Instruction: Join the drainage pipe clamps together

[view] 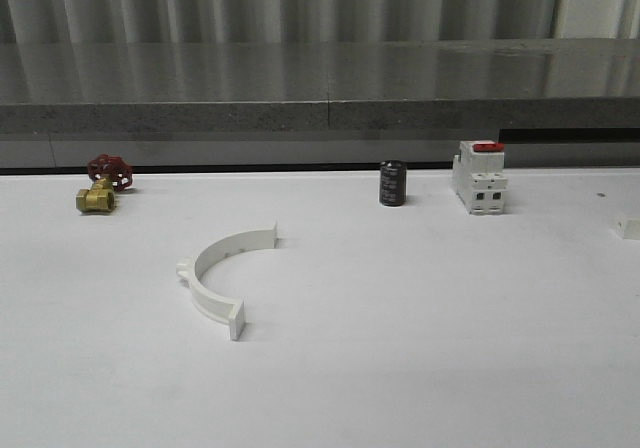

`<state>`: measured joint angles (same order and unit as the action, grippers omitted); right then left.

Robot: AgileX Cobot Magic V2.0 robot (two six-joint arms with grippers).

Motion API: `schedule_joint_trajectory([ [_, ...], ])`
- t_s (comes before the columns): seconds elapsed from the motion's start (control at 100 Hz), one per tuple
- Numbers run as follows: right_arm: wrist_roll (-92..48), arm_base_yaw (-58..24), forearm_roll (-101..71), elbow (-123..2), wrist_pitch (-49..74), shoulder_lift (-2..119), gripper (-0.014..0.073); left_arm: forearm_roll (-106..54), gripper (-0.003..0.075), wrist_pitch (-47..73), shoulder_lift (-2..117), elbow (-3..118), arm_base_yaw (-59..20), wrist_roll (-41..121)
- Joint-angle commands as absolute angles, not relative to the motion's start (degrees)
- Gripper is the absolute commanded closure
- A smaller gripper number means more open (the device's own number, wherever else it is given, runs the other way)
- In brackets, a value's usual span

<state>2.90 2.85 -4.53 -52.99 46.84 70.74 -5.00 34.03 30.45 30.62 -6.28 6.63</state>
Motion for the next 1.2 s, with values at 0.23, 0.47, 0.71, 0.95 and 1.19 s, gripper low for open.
schedule_joint_trajectory([
  [0.23, -3.1, 11.7, -4.7, -65.4, 45.1, 88.8, 0.0096, -5.9, 0.0741, 29.9, 30.5, 32.2, -6.2, 6.5],
  [0.47, -5.3, 13.5, -4.8, -69.9, 42.4, 100.8, 0.0096, -5.9, 0.0741, 29.9, 30.5, 32.2, -6.2, 6.5],
  [0.71, -6.7, 13.5, -4.8, -72.3, 40.4, 106.7, 0.0096, -5.9, 0.0741, 29.9, 30.5, 32.2, -6.2, 6.5],
  [0.95, -6.9, 13.5, -4.8, -72.6, 40.1, 108.9, 0.0159, -5.9, 0.0741, 29.9, 30.5, 32.2, -6.2, 6.5],
  [1.19, -6.9, 13.5, -4.8, -72.6, 40.3, 108.9, 0.0487, -5.9, 0.0741, 29.9, 30.5, 32.2, -6.2, 6.5],
])
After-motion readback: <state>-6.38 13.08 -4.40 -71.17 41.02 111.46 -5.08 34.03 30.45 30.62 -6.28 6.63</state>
